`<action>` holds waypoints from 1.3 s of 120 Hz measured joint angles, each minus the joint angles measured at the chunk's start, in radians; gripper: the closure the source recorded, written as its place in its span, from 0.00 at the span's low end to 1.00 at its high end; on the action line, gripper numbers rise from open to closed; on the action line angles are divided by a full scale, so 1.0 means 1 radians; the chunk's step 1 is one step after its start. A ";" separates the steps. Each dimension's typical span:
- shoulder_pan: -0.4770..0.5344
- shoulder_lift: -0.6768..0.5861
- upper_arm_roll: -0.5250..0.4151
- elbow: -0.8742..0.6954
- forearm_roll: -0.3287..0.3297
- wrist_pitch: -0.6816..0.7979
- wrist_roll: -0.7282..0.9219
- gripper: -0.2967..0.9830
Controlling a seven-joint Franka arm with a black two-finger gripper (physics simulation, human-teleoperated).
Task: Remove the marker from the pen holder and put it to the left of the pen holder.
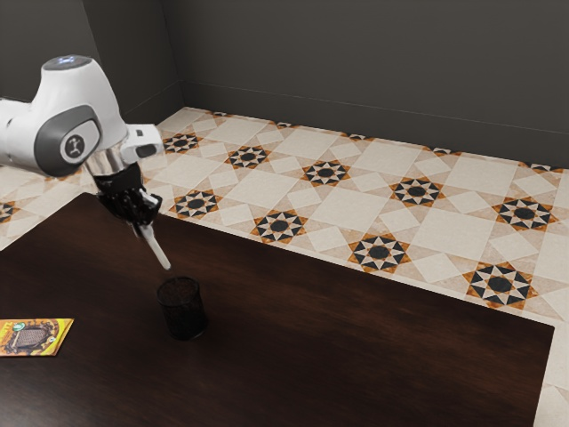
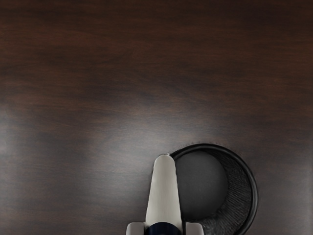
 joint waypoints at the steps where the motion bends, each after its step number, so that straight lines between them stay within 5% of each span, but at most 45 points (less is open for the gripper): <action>1: 0.002 -0.001 0.000 0.008 0.001 -0.007 0.000 0.84; 32: 0.082 0.013 0.045 -0.034 0.045 -0.038 0.000 0.84; 68: 0.091 0.087 0.138 -0.255 0.085 0.625 0.106 0.84; 104: 0.081 0.081 0.162 -0.284 0.066 0.852 0.248 0.41; 112: 0.067 0.039 0.161 -0.154 0.055 0.722 0.262 0.37; 128: -0.036 0.029 0.120 0.374 0.013 0.092 0.238 0.31; 141: -0.059 0.025 0.105 0.455 -0.003 -0.243 0.220 0.28; 156: -0.136 0.034 0.094 0.482 0.009 -0.430 0.204 0.27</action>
